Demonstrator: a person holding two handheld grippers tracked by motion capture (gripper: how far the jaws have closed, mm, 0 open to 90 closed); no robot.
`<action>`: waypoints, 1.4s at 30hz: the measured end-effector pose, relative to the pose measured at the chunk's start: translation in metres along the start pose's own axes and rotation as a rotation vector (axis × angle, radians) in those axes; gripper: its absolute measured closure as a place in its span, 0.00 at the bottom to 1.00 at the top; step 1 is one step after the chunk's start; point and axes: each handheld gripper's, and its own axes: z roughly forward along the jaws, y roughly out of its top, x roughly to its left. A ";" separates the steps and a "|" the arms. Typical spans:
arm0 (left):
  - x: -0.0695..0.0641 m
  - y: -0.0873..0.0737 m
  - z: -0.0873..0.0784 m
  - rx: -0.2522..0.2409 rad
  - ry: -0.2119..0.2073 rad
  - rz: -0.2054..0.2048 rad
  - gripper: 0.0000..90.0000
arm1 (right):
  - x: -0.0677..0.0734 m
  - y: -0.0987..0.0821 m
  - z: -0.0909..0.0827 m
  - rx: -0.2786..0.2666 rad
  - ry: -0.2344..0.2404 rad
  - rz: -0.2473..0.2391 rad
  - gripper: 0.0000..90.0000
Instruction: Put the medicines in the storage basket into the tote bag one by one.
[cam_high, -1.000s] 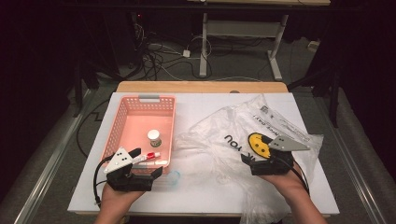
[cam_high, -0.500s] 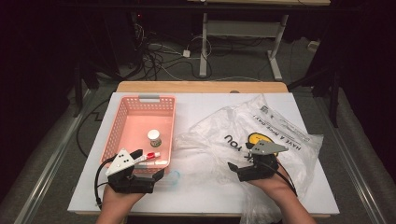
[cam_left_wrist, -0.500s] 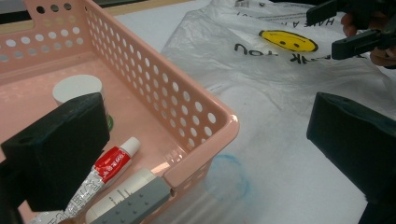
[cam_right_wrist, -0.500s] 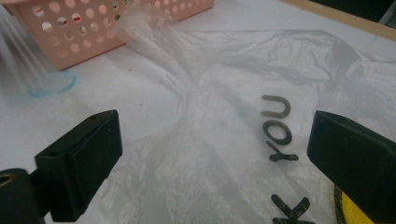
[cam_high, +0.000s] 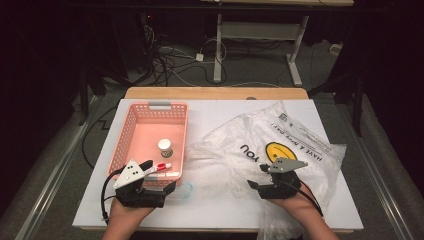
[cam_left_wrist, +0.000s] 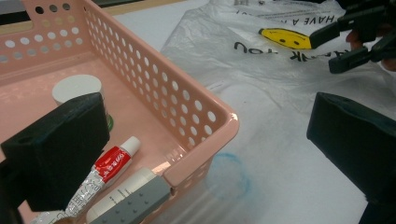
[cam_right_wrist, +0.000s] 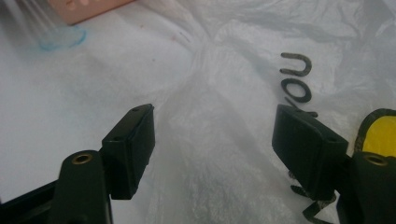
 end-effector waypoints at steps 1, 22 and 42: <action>-0.001 0.000 0.000 0.001 -0.002 0.001 0.00 | 0.001 -0.001 0.001 0.011 0.003 -0.010 0.39; -0.006 0.002 0.005 0.010 -0.041 0.013 0.00 | 0.005 -0.011 0.023 0.112 0.062 -0.024 0.71; -0.005 0.000 0.010 0.033 -0.043 0.012 0.00 | 0.004 -0.004 0.030 0.102 0.056 -0.052 0.82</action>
